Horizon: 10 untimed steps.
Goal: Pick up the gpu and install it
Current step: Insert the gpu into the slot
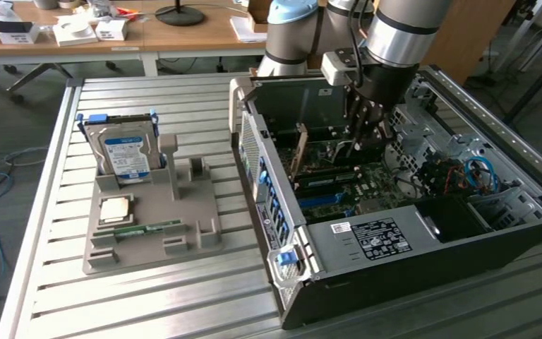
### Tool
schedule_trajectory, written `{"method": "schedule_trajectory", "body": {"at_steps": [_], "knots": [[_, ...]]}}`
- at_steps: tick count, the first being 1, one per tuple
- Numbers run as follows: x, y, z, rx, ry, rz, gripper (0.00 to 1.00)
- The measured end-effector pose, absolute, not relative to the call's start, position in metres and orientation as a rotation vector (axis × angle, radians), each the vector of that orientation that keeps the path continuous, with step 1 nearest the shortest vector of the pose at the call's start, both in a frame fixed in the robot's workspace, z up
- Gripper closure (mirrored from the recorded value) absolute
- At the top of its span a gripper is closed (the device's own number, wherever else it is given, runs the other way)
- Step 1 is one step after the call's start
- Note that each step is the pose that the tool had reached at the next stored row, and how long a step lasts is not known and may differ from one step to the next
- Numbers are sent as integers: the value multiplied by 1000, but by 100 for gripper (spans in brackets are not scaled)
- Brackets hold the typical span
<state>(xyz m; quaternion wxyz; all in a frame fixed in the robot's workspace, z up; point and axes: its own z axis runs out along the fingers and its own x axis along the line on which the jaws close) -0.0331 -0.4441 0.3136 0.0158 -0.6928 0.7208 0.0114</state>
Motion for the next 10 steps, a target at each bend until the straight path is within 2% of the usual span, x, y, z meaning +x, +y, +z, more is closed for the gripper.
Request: {"method": "schedule_trajectory", "body": {"at_steps": [10], "knots": [[-33,-444,311,-2155,2242,36,73]]}}
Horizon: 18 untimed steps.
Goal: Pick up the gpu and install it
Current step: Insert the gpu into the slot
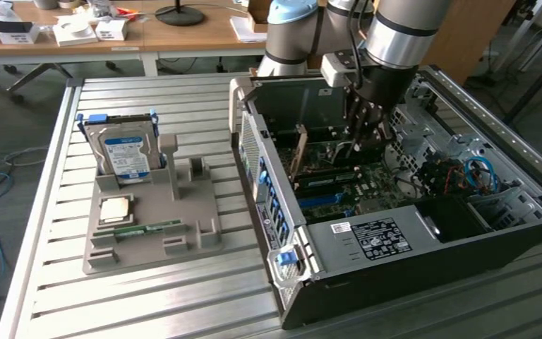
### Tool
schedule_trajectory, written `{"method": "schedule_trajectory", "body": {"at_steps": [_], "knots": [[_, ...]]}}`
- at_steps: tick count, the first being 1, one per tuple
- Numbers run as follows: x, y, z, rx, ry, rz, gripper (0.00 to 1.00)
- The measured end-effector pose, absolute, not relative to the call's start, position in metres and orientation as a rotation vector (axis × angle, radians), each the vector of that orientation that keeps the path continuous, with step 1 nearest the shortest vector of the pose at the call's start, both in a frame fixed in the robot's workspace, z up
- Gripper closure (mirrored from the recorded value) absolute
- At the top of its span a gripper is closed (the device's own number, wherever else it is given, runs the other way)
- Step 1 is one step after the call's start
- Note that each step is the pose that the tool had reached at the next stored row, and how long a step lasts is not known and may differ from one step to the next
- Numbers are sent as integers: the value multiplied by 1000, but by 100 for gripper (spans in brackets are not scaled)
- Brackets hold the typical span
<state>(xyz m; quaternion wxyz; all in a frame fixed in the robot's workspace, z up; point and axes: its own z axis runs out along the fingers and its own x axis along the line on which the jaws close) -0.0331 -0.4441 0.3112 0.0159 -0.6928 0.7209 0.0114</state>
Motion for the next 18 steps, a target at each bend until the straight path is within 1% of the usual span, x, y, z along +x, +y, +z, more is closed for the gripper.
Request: {"method": "schedule_trajectory", "body": {"at_steps": [18], "knots": [[-33,-444,306,-2155,2242,35,73]]}}
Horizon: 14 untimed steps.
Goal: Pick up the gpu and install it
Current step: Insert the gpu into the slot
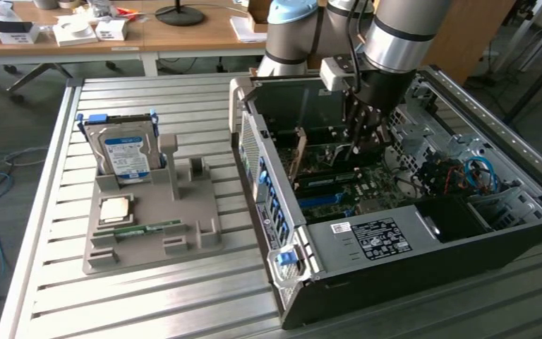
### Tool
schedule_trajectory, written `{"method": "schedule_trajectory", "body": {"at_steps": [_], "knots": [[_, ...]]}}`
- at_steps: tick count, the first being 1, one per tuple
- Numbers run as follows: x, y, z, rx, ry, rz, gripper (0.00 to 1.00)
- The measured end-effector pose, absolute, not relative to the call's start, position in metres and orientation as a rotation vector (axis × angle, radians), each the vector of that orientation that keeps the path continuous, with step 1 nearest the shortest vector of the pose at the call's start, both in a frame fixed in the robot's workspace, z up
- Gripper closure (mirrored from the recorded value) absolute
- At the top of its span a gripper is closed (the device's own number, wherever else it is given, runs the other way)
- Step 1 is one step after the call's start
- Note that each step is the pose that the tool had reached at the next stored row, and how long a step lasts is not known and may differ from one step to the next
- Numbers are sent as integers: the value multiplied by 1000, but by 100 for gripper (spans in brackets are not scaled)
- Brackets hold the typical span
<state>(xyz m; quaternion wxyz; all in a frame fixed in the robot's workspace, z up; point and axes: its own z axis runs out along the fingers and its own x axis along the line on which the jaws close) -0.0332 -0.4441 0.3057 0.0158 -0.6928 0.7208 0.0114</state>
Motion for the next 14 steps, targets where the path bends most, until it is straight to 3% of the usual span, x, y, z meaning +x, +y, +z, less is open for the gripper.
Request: {"method": "schedule_trajectory", "body": {"at_steps": [14], "knots": [[-33,-444,299,-2155,2242,35,73]]}}
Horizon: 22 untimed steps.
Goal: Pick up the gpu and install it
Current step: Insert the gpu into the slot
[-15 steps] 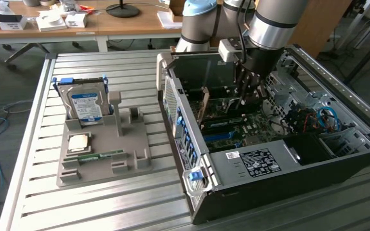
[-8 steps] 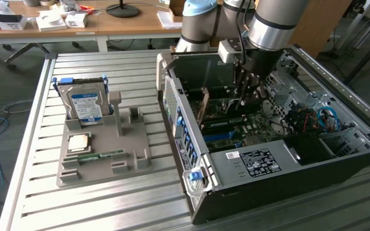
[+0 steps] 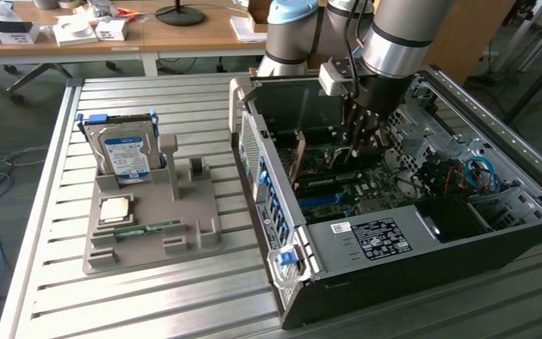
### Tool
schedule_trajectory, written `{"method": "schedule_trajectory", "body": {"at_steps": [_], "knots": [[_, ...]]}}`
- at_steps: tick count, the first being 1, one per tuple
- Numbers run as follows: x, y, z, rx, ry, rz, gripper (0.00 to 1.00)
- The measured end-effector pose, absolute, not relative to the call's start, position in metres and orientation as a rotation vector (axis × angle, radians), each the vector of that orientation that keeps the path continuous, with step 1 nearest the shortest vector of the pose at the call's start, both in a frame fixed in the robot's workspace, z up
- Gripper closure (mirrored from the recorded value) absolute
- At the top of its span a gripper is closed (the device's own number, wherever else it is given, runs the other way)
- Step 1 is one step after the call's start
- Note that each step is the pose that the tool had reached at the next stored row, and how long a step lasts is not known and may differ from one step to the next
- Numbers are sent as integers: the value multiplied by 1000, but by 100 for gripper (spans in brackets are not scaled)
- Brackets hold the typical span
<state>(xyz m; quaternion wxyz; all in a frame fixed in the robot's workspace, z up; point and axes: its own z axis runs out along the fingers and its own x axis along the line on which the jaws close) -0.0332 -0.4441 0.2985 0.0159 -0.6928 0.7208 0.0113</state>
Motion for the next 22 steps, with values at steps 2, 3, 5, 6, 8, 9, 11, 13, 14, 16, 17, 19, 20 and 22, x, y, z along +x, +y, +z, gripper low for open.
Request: {"method": "schedule_trajectory", "body": {"at_steps": [2,3,5,6,8,9,11,13,14,16,17,19,20,22], "knots": [[-33,-444,298,-2155,2242,35,73],[-33,-444,298,-2155,2242,35,73],[-33,-444,298,-2155,2242,35,73],[-33,-444,297,-2155,2242,35,73],[-33,-444,297,-2155,2242,35,73],[-33,-444,296,-2155,2242,35,73],[-33,-444,296,-2155,2242,35,73],[-33,-444,295,-2155,2242,35,73],[-33,-444,295,-2155,2242,35,73],[-33,-444,295,-2155,2242,35,73],[-33,-444,295,-2155,2242,35,73],[-33,-444,295,-2155,2242,35,73],[-34,-444,295,-2154,2242,35,73],[-35,-444,295,-2155,2242,35,73]]}}
